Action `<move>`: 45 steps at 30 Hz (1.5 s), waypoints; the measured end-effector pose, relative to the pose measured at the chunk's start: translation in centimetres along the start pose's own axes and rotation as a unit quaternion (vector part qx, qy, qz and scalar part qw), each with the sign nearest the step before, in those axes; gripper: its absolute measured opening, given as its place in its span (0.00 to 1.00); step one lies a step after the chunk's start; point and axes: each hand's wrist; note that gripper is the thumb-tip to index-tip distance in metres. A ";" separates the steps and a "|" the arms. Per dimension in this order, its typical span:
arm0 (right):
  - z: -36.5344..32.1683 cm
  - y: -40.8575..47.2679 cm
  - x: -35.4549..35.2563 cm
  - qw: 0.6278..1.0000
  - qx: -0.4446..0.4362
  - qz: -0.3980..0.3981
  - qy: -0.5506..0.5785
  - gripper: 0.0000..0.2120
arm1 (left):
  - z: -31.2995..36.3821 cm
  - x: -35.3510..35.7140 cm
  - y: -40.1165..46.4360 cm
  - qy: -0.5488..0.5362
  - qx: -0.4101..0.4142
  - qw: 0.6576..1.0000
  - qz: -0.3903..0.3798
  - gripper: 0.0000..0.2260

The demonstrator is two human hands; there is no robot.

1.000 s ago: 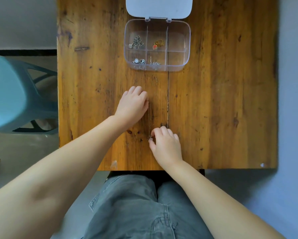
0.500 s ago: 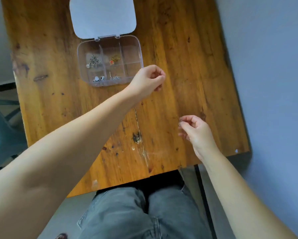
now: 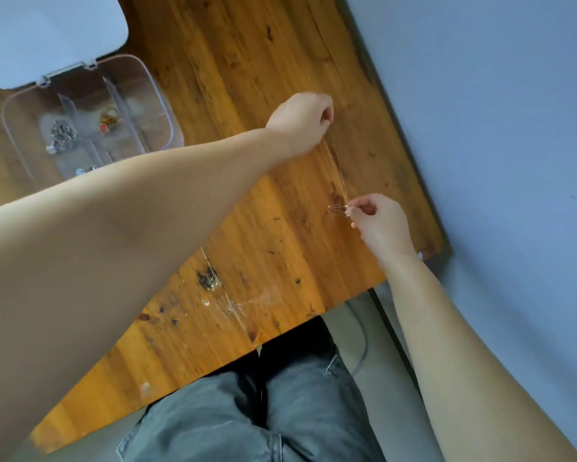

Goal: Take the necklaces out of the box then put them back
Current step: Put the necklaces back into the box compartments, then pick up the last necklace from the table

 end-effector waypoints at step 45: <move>-25.9 4.2 11.4 0.953 -0.281 -0.115 0.006 0.10 | -19.5 -20.0 -19.3 -0.449 -0.264 0.776 0.357 0.07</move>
Point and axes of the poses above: each hand's wrist, its own y-axis towards the middle knuckle, its own x-axis out of the palm, z = x × y, and after that the axes turned 5 degrees about -y, right-handed
